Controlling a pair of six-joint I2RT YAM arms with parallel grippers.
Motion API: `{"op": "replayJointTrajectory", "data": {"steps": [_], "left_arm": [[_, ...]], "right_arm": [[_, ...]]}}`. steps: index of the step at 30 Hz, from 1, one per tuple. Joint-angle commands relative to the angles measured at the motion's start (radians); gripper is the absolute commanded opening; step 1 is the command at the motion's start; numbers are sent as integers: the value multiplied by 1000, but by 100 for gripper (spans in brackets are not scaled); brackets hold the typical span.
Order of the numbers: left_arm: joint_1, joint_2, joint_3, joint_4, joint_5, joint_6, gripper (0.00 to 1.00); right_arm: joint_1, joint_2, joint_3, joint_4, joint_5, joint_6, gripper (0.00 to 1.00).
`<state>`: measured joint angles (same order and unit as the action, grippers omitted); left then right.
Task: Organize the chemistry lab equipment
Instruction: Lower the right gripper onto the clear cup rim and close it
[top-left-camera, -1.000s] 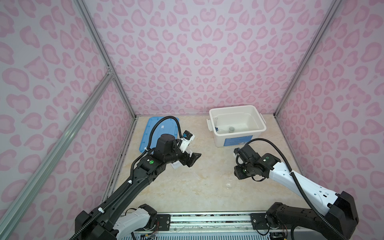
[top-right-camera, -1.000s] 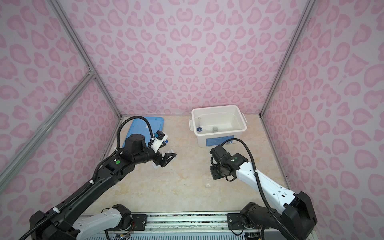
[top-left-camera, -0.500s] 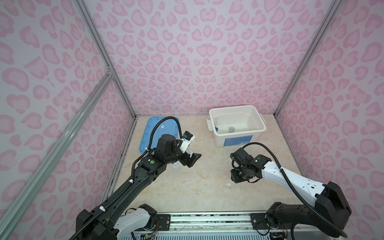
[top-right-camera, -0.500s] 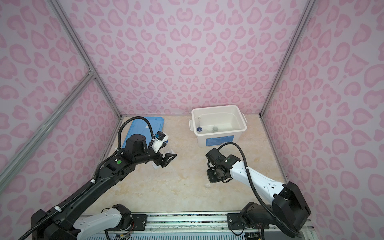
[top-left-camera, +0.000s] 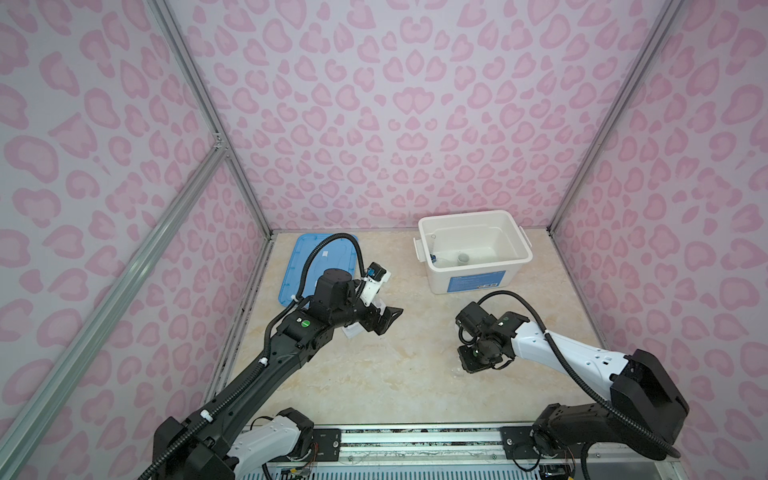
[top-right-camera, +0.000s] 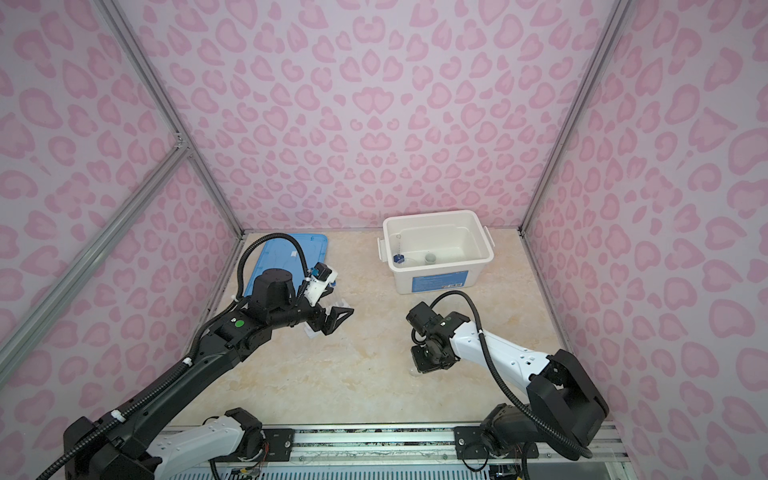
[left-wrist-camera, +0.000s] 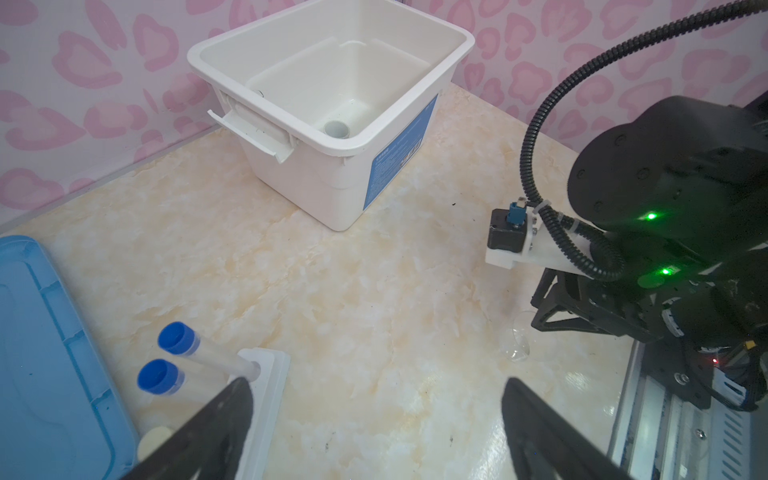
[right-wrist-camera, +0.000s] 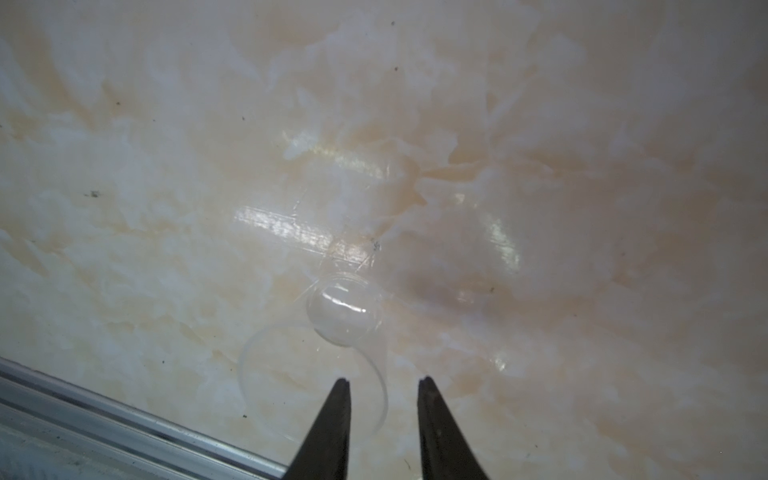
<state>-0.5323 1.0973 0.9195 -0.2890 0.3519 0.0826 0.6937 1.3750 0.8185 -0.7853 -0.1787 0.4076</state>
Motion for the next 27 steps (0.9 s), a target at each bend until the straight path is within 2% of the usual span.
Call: {"op": "replayJointTrajectory", "data": {"steps": [1,11,19,27], "left_arm": [[0,-2,-4,27,6,8,95],[0,-7,-7,28,4,8,95],[0,-13,-10,28,1,8,94],[0,-16,-11,28,2,8,94]], "right_arm": [[2,13,-7,31,-7,2,28],[10,44,-19,79,-17,23,22],[14,55,0,61,0,25,10],[17,53,8,50,10,28,5]]}}
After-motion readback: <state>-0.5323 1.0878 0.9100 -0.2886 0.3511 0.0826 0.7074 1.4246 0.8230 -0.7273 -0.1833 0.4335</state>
